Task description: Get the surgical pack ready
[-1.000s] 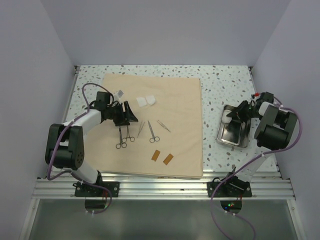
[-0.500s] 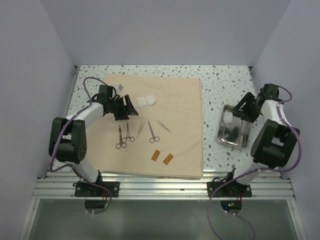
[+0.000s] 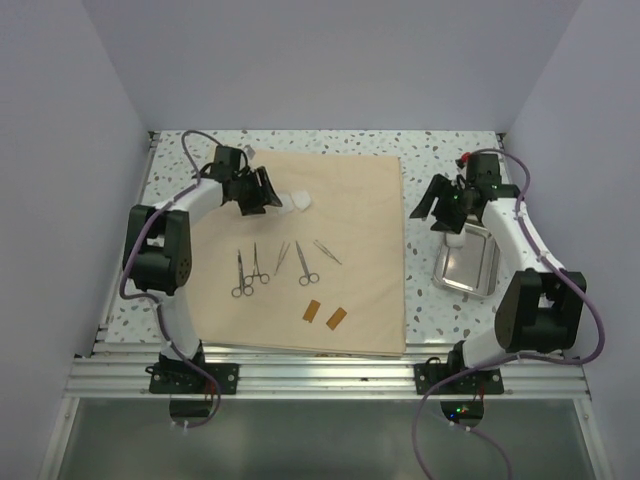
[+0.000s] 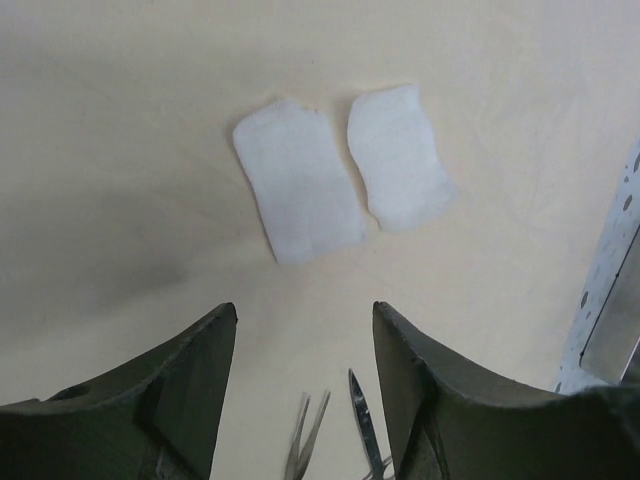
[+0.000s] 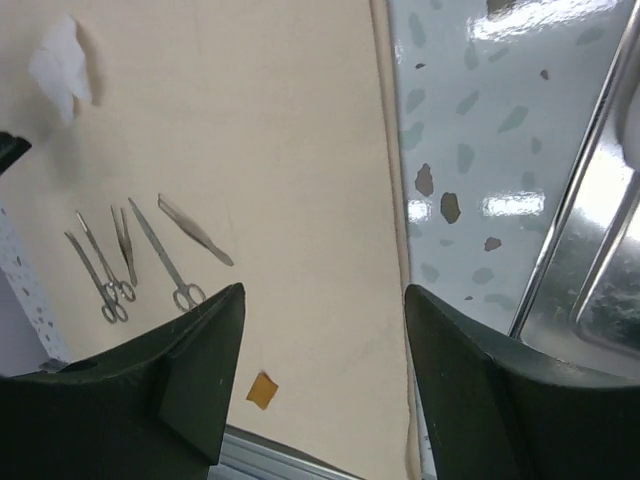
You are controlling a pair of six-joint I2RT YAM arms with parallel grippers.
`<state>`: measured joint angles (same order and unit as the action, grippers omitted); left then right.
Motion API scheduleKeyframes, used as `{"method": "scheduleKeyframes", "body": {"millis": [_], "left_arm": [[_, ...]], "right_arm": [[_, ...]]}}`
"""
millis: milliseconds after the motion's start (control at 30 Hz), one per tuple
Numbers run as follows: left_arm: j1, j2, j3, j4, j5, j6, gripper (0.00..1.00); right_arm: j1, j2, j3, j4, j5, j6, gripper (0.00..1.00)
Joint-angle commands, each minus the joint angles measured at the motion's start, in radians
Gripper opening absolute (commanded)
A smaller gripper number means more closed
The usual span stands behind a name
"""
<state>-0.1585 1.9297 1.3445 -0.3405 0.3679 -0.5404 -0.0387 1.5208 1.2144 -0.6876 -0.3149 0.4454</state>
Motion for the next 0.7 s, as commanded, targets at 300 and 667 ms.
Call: {"method": "scheduleKeyframes", "body": {"millis": [300,667], "left_arm": [[-0.003,0.245,0.288,-0.009,-0.007,-0.039,0.54],[-0.010,0.307,0.331,-0.048,-0.063,-0.052,0.52]], "right_arm": [[0.071,-0.027,-0.064,0.071,-0.141,0.018,0.68],[0.086,0.007,-0.065,0.105,-0.165,0.026,0.68]]}}
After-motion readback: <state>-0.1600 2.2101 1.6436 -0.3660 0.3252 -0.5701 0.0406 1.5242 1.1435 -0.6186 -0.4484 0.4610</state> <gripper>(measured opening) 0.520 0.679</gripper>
